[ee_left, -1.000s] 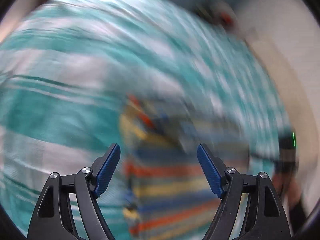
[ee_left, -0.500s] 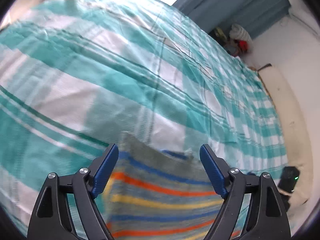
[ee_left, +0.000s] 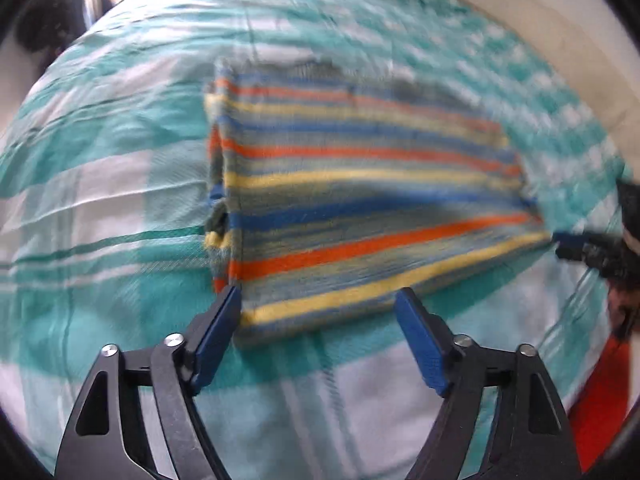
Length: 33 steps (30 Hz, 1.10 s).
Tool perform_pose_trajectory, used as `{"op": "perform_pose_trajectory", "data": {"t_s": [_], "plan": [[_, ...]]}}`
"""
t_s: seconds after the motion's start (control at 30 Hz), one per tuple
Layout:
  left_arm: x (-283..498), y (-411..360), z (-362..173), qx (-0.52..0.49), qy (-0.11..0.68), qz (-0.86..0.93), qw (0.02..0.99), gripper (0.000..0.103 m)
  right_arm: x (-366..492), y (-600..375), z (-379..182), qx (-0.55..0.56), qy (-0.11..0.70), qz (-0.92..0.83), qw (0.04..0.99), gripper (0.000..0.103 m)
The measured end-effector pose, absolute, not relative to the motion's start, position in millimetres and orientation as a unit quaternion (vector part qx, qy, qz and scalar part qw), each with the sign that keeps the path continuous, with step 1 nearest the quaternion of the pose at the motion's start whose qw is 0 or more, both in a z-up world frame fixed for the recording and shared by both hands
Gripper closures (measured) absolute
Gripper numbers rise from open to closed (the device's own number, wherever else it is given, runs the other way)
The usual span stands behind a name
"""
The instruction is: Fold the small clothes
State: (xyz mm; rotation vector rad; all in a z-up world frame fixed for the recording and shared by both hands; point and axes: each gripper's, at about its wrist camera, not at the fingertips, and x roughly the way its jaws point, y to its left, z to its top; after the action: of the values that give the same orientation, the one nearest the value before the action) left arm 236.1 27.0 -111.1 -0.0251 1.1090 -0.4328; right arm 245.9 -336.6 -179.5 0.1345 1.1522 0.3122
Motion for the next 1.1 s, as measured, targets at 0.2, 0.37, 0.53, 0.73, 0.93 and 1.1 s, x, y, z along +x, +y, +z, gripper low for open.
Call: {"op": "perform_pose_trajectory", "data": {"t_s": [0.2, 0.37, 0.53, 0.73, 0.93, 1.1], "plan": [[225.4, -15.7, -94.3, -0.014, 0.483, -0.201, 0.852, 0.013, 244.3, -333.6, -142.4, 0.073, 0.461, 0.158, 0.87, 0.05], [224.4, -33.7, -127.0, 0.028, 0.518, -0.088, 0.85, 0.013, 258.5, -312.2, -202.5, 0.072, 0.527, 0.14, 0.835, 0.05], [182.6, -16.9, -129.0, -0.018, 0.522, -0.067, 0.85, 0.008, 205.2, -296.6, -177.5, 0.05, 0.476, 0.106, 0.872, 0.038], [164.2, -30.9, -154.1, 0.023, 0.52, -0.047, 0.852, 0.001, 157.2, -275.8, -194.2, 0.012, 0.458, 0.053, 0.887, 0.018], [156.6, -36.8, -162.8, 0.047, 0.495, -0.047, 0.866, 0.0, 147.4, -269.9, -220.5, -0.009, 0.427, 0.033, 0.903, 0.012], [154.6, -36.6, -165.6, 0.048, 0.489, -0.048, 0.87, 0.0, 144.9, -269.5, -222.6, -0.005, 0.419, 0.034, 0.907, 0.011]]}}
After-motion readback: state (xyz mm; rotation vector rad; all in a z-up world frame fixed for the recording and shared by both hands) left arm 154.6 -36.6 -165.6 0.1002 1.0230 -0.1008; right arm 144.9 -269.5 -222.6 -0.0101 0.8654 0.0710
